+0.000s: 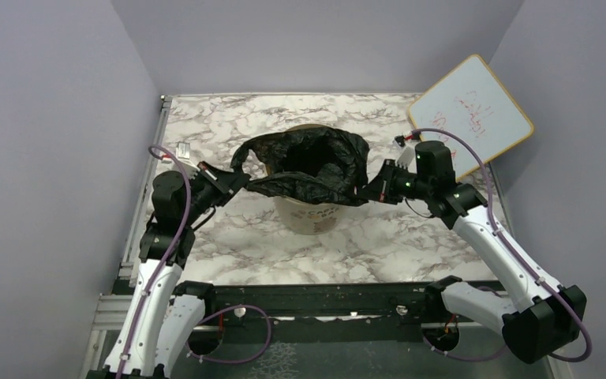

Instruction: Put the trash bags into the trash bin

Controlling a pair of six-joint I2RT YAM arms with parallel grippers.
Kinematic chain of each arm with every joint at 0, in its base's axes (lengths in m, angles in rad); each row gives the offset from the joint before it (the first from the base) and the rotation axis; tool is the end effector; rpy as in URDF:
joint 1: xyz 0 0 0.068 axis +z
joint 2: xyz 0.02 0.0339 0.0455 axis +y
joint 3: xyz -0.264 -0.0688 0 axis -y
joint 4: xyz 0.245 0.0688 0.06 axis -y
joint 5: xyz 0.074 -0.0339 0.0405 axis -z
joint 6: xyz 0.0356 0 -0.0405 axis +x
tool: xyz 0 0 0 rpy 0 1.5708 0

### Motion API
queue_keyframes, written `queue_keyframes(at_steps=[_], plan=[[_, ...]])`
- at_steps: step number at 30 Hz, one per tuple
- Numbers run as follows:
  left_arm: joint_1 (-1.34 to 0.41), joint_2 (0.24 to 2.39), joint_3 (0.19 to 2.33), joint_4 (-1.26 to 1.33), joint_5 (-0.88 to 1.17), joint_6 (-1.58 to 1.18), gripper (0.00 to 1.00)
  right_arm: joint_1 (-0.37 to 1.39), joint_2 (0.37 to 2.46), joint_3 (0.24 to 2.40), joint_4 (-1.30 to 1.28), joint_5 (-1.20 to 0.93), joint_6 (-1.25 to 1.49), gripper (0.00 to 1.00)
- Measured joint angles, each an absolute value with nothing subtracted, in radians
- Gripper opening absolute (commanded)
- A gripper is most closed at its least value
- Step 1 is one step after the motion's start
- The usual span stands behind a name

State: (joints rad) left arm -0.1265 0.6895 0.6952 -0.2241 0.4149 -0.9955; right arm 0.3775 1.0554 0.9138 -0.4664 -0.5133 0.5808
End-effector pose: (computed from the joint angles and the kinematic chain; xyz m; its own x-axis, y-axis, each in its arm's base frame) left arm 0.1619 -0.0351 0.3197 -0.5414 -0.7052 -0.4579 0.0949 0.4899 -0.8666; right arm 0.2047 0.1000 0.3080 -0.8257 0.1868 -0.5323 -0.2903 0.6683 0.6849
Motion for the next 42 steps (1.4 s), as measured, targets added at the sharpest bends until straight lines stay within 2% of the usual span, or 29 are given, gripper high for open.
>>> queue_keyframes(at_steps=[9, 17, 23, 29, 42], plan=[[-0.132, 0.64, 0.816, -0.412, 0.27, -0.762, 0.0, 0.379, 0.987, 0.932, -0.488, -0.333, 0.606, 0.01], [-0.132, 0.618, 0.942, -0.371, 0.358, -0.635, 0.0, 0.378, 0.908, 0.978, -0.363, -0.57, 0.573, 0.0], [-0.132, 0.576, 0.855, -0.384, 0.418, -0.64, 0.0, 0.378, 0.939, 0.974, -0.436, -0.67, 0.482, 0.0], [-0.132, 0.477, 0.715, -0.408, 0.442, -0.708, 0.0, 0.378, 0.965, 0.922, -0.545, -0.555, 0.45, 0.0], [-0.133, 0.504, 0.611, -0.462, 0.331, -0.812, 0.0, 0.379, 0.971, 0.867, -0.481, -0.415, 0.561, 0.01]])
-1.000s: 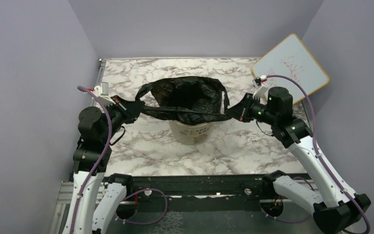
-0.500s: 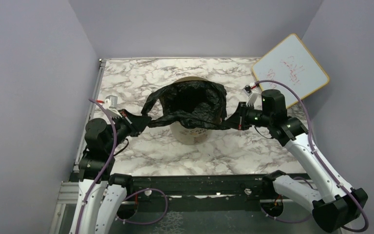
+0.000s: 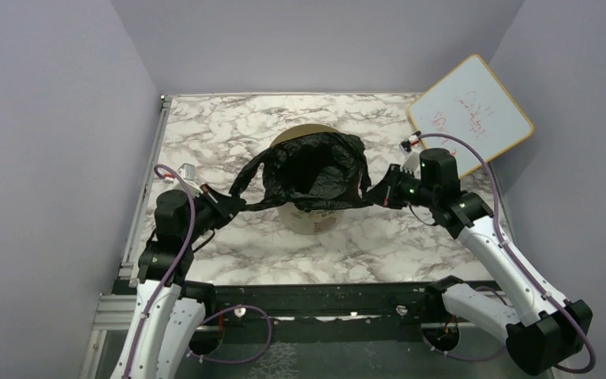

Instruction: Put the trash bags into the trash bin

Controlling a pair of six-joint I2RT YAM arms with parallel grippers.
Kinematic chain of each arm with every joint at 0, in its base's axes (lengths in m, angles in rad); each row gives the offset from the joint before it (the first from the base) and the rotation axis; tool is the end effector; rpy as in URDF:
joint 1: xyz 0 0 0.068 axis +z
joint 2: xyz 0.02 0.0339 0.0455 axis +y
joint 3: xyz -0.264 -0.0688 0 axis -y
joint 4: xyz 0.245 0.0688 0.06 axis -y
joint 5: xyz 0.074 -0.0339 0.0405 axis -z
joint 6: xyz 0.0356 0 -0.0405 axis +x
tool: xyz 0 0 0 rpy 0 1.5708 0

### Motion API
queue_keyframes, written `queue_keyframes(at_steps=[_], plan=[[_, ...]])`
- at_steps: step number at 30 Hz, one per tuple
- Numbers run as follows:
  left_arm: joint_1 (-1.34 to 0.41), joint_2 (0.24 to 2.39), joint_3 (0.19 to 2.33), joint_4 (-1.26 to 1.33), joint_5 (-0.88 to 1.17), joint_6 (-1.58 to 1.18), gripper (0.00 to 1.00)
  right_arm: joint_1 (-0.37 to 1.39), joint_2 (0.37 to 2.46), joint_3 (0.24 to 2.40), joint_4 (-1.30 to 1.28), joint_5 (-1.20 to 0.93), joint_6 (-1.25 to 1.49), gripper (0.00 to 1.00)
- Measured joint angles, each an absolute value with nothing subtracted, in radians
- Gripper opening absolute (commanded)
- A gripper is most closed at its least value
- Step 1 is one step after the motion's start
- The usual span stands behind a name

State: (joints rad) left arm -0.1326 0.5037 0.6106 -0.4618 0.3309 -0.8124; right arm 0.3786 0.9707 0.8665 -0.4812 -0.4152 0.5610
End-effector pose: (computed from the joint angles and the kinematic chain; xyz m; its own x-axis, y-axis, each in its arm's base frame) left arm 0.1243 -0.0282 0.2893 -0.5469 -0.6197 -0.5629 0.0436 0.6504 -0.7583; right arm 0.1895 0.0908 0.3067 -0.7809 0.2133 -0.5872 -0.2777 0.7233 0.6322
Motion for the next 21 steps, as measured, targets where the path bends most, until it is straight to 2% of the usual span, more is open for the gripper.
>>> queue_keyframes(at_steps=[5, 11, 16, 21], plan=[[-0.135, 0.554, 0.634, -0.484, 0.277, -0.781, 0.0, 0.381, 0.96, 0.889, -0.483, -0.342, 0.562, 0.0], [-0.139, 0.658, 0.788, -0.538, 0.181, -0.682, 0.0, 0.384, 0.926, 1.002, -0.497, -0.318, 0.567, 0.0], [-0.139, 0.709, 0.897, -0.57, 0.167, -0.625, 0.0, 0.384, 0.885, 1.068, -0.464, -0.439, 0.544, 0.0], [-0.136, 0.649, 0.937, -0.58, 0.125, -0.614, 0.0, 0.382, 0.882, 1.042, -0.448, -0.608, 0.494, 0.01]])
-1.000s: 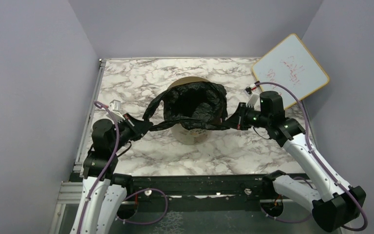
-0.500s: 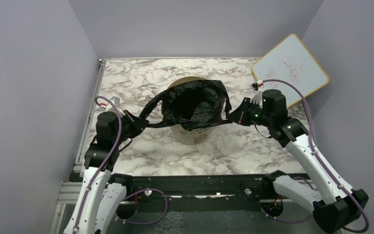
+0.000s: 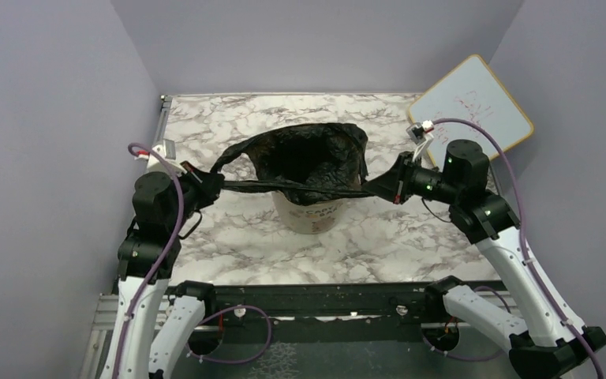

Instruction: Put the trash bags into the trash bin

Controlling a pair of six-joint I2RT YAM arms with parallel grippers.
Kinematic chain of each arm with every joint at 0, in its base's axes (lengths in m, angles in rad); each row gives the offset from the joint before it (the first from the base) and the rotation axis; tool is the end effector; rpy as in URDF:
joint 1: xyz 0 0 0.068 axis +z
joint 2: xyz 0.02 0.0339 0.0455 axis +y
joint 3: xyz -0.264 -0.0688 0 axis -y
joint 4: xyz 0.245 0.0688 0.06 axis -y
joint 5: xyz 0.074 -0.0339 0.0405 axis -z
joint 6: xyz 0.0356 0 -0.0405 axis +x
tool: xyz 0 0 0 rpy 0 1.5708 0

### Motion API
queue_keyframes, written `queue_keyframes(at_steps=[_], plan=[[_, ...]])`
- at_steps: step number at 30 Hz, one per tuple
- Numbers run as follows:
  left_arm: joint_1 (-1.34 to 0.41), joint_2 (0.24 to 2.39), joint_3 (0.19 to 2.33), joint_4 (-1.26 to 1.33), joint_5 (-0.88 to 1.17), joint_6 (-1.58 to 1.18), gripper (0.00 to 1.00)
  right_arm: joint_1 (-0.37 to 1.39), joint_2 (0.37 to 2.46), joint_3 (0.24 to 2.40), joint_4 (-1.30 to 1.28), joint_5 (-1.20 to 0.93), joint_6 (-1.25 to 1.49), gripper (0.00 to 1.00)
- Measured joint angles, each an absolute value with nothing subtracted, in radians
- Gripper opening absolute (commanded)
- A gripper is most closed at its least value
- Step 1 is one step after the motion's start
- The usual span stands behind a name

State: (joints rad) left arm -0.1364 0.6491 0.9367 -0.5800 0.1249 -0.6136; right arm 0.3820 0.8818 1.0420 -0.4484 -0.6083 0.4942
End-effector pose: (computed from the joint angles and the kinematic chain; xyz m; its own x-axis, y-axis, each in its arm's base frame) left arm 0.1305 -0.0224 0.3686 -0.3792 -0.5246 -0.7622 0.0425 0.8130 -0.5807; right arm 0.1626 0.0872 0.3863 -0.6184 0.1710 -0.7670 -0.5918 0.5408 0.5978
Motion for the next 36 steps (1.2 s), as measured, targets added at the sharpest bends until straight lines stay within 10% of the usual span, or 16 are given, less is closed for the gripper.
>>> queue_keyframes(at_steps=[7, 20, 36], plan=[[-0.137, 0.445, 0.87, -0.597, 0.081, -0.669, 0.0, 0.382, 0.925, 1.014, -0.549, -0.615, 0.388, 0.19], [-0.132, 0.496, 0.751, -0.611, 0.168, -0.686, 0.0, 0.379, 0.908, 0.945, -0.568, -0.473, 0.578, 0.86], [-0.132, 0.658, 0.841, -0.54, 0.249, -0.667, 0.04, 0.383, 0.561, 0.565, -0.278, -0.458, 1.345, 0.71]])
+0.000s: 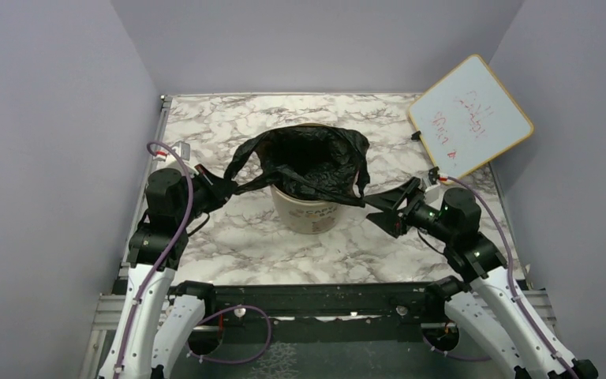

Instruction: Put the trash bags into the trash bin

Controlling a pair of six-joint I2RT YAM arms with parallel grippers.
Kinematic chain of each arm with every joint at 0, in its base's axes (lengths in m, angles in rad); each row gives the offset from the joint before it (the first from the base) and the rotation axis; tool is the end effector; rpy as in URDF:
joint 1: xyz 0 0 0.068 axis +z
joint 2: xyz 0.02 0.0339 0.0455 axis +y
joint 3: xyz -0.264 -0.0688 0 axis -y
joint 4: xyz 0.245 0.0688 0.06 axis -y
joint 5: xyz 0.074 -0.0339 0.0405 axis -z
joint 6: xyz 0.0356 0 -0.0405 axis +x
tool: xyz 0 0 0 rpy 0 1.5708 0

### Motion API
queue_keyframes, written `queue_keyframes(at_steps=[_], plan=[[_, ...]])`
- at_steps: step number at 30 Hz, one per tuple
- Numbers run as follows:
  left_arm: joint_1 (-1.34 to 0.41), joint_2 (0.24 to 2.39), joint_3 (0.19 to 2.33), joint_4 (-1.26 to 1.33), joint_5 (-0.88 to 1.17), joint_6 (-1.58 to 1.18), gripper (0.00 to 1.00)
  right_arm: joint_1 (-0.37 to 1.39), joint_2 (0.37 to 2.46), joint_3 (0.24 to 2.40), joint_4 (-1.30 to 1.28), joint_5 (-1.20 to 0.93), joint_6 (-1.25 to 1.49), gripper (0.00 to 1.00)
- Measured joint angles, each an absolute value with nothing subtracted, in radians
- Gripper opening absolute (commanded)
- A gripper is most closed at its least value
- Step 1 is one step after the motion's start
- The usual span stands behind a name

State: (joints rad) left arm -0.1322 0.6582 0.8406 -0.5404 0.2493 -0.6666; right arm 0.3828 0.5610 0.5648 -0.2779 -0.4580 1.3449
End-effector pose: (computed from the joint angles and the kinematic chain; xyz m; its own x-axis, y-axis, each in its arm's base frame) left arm 0.1404 -0.0275 0.3404 -0.4936 -0.5388 -0.6826 0.0657 0.7596 -0.6471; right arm 0.1270 0.0681 0.2862 -0.7676 0.6333 -0.0990 0.0812 0.2493 0.9650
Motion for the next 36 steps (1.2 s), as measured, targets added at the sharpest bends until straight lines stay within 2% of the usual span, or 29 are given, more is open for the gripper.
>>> queue_keyframes(at_steps=[5, 15, 19, 25, 30, 36], plan=[[-0.132, 0.659, 0.84, -0.519, 0.292, -0.668, 0.03, 0.413, 0.604, 0.595, -0.267, -0.456, 1.473, 0.61], [-0.132, 0.663, 0.84, -0.477, 0.372, -0.668, 0.01, 0.6, 0.769, 0.595, -0.174, -0.391, 1.644, 0.6], [-0.132, 0.663, 0.84, -0.472, 0.392, -0.664, 0.01, 0.612, 0.79, 0.577, -0.142, -0.35, 1.679, 0.63], [-0.132, 0.664, 0.84, -0.472, 0.403, -0.661, 0.0, 0.612, 0.797, 0.584, -0.117, -0.303, 1.71, 0.64], [-0.132, 0.665, 0.84, -0.472, 0.406, -0.656, 0.0, 0.613, 0.809, 0.584, -0.068, -0.302, 1.733, 0.61], [-0.132, 0.667, 0.84, -0.472, 0.41, -0.653, 0.0, 0.614, 0.812, 0.584, -0.036, -0.287, 1.756, 0.51]])
